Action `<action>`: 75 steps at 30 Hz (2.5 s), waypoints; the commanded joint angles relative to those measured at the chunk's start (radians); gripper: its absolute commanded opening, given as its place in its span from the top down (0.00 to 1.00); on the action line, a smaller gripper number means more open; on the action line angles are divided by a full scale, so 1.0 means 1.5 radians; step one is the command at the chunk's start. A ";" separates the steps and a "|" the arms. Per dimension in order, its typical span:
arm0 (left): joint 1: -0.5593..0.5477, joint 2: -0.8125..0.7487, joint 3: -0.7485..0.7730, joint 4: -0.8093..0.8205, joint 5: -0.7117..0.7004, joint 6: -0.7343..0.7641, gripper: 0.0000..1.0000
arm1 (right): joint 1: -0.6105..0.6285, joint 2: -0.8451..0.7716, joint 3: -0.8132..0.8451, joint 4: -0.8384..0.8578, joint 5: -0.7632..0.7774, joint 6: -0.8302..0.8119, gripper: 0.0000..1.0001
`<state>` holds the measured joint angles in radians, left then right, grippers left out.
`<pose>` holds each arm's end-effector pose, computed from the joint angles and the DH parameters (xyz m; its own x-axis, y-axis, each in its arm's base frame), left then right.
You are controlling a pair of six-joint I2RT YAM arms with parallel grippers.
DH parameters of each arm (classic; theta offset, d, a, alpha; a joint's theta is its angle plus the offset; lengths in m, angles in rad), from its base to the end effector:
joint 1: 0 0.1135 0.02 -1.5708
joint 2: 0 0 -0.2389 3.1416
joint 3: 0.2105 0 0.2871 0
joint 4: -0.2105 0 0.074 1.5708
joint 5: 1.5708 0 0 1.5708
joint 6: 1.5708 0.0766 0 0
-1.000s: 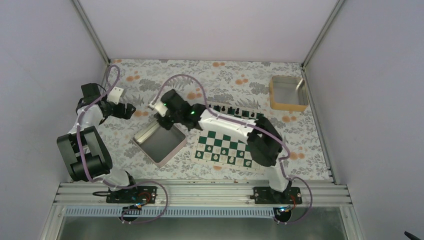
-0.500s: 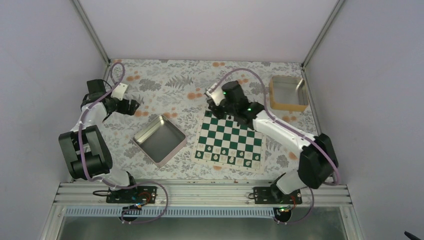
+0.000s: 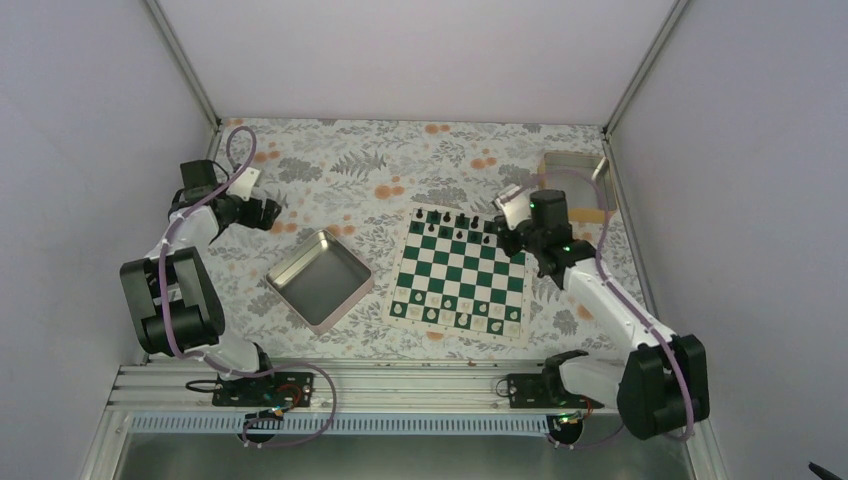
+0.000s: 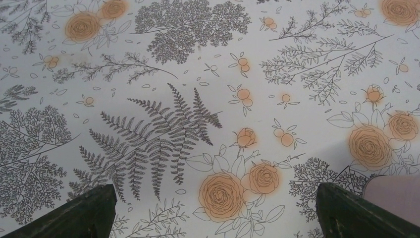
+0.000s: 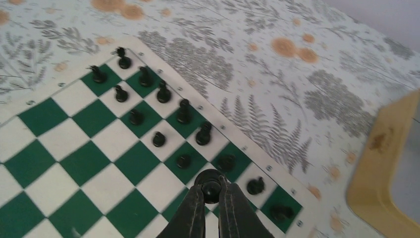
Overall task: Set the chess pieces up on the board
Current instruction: Place the chess piece on the chessboard.
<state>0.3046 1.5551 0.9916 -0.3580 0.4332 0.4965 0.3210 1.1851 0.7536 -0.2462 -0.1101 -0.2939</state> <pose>0.3649 0.0810 0.1388 -0.6824 0.2387 -0.6909 0.3355 0.9420 -0.0060 0.3078 0.1112 0.1778 -0.4551 -0.4547 -0.7656 -0.5502 0.8196 -0.1597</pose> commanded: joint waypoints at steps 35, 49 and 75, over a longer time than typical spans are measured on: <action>-0.010 0.033 -0.044 0.062 0.012 0.016 0.00 | -0.300 0.094 -0.136 0.109 -0.241 -0.220 0.96; -0.011 0.039 -0.060 0.073 0.013 0.023 0.00 | -0.304 0.176 -0.105 0.134 -0.243 -0.236 0.96; -0.011 0.052 -0.057 0.066 0.025 0.030 0.00 | -0.303 0.252 -0.046 0.099 -0.244 -0.238 0.95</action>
<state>0.2897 1.6165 0.9108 -0.2668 0.4408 0.5167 -0.1211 1.5410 0.6533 -0.0895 -0.4591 -0.6365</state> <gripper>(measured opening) 0.999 0.059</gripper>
